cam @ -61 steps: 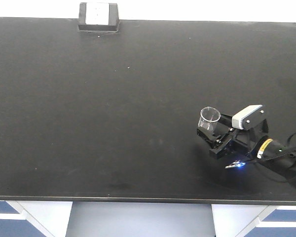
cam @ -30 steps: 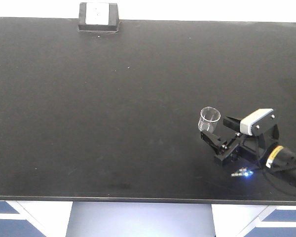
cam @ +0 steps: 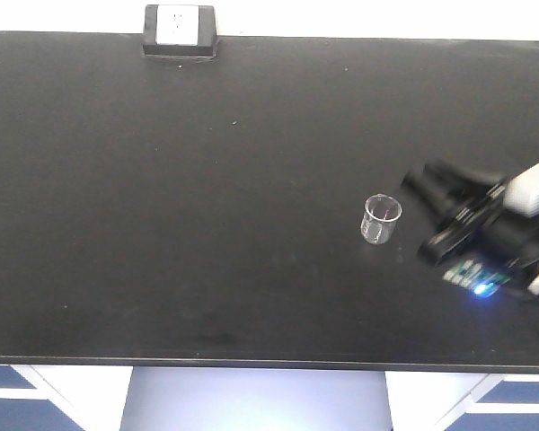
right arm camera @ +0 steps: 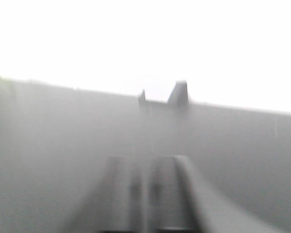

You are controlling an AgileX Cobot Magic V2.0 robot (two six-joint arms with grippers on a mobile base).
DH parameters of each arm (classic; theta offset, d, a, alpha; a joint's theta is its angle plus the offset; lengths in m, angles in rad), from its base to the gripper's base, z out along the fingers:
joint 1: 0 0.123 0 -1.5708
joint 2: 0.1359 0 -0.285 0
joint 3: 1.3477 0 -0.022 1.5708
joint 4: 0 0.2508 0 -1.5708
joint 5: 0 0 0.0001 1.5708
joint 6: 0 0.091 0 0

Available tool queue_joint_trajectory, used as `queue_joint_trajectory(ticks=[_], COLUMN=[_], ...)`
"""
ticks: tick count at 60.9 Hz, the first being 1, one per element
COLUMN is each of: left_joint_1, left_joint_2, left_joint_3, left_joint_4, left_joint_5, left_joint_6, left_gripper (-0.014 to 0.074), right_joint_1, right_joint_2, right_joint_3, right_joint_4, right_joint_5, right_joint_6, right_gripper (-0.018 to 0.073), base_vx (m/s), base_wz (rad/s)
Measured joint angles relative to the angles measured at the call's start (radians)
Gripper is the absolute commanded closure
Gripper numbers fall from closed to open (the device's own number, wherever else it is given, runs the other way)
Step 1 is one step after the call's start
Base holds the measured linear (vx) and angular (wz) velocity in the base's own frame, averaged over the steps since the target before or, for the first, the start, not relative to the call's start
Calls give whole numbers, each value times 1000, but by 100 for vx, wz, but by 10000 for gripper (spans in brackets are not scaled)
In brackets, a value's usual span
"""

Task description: Grab beaker and place in storage area

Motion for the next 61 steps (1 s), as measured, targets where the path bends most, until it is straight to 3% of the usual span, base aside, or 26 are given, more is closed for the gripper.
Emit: queue_joint_trajectory(ticks=[8, 17, 30, 61], left_joint_1=[0, 0, 0, 0], left_joint_2=[0, 0, 0, 0], left_joint_3=[0, 0, 0, 0], left_joint_4=[0, 0, 0, 0], left_joint_5=[0, 0, 0, 0], left_joint_6=[0, 0, 0, 0], left_gripper=[605, 605, 605, 605], right_joint_1=[0, 0, 0, 0], right_joint_2=[-188, -388, -586, -766], right_joint_3=[-59, -132, -159, -160], right_joint_4=[-17, -76, -142, -144], right_joint_5=[129, 330, 477, 486], right_joint_6=[186, 306, 332, 336], right_gripper=[566, 564, 564, 564], base_vx=[0, 0, 0, 0], base_wz=[0, 0, 0, 0])
